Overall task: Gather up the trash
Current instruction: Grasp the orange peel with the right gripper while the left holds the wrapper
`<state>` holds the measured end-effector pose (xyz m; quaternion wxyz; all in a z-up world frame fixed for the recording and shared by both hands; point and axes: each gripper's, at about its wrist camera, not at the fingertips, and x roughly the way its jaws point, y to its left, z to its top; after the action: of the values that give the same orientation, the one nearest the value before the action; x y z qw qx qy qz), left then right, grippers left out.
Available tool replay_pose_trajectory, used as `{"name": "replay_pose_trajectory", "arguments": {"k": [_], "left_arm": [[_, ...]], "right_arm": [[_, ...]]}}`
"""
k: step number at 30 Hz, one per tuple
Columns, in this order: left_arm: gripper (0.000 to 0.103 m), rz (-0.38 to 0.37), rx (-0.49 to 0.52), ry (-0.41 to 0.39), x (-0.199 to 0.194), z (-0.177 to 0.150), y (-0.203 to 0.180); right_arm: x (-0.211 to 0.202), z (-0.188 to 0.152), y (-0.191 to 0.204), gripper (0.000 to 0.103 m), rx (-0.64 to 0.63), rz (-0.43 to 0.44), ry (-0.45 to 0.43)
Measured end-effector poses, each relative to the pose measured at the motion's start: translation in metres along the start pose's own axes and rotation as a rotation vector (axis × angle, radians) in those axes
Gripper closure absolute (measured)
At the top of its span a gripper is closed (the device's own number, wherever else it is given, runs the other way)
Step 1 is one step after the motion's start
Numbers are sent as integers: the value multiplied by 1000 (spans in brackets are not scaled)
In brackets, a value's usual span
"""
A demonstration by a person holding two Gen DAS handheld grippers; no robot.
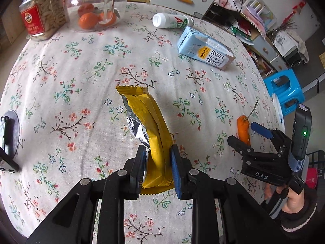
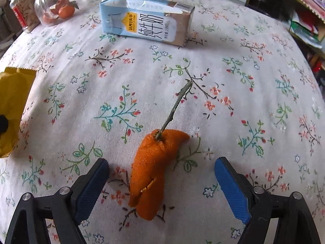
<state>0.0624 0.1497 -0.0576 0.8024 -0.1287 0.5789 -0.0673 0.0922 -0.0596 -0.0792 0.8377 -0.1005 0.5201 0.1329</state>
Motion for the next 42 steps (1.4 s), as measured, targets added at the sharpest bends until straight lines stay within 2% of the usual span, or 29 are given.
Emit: {"name": "replay_pose_trajectory", "arguments": {"k": [3, 4, 16, 21, 24, 27, 29, 30, 32, 34, 37, 42], "left_arm": [[77, -4, -1, 3, -1, -1, 0], [77, -5, -1, 3, 0, -1, 0], [77, -6, 13, 14, 4, -1, -9], [77, -7, 14, 13, 5, -1, -9], [77, -9, 14, 13, 5, 1, -11], [77, -11, 16, 12, 5, 2, -13], [77, -12, 17, 11, 5, 3, -14], [77, -13, 18, 10, 5, 3, -15], [77, -16, 21, 10, 5, 4, -17], [77, -18, 24, 9, 5, 5, -19], [77, -20, 29, 6, 5, 7, -23], [77, -31, 47, 0, 6, 12, -35]], "right_arm": [[4, 0, -4, 1, 23, -6, -1], [6, -1, -6, 0, 38, -6, 2], [2, -10, -6, 0, 42, -3, -68], [1, -6, -4, 0, 19, 14, -26], [-1, -4, -5, 9, 20, 24, -22], [-6, -4, -3, 23, 10, 23, -36], [-9, -4, -1, 39, -2, 19, -47], [-10, -3, -1, 43, -7, 20, -51], [-13, -3, 1, 62, -15, 22, -58], [-15, -3, 1, 70, -16, 30, -61], [-18, -2, -2, 75, -8, 27, -72], [-27, 2, -13, 77, 15, 16, -108]]}}
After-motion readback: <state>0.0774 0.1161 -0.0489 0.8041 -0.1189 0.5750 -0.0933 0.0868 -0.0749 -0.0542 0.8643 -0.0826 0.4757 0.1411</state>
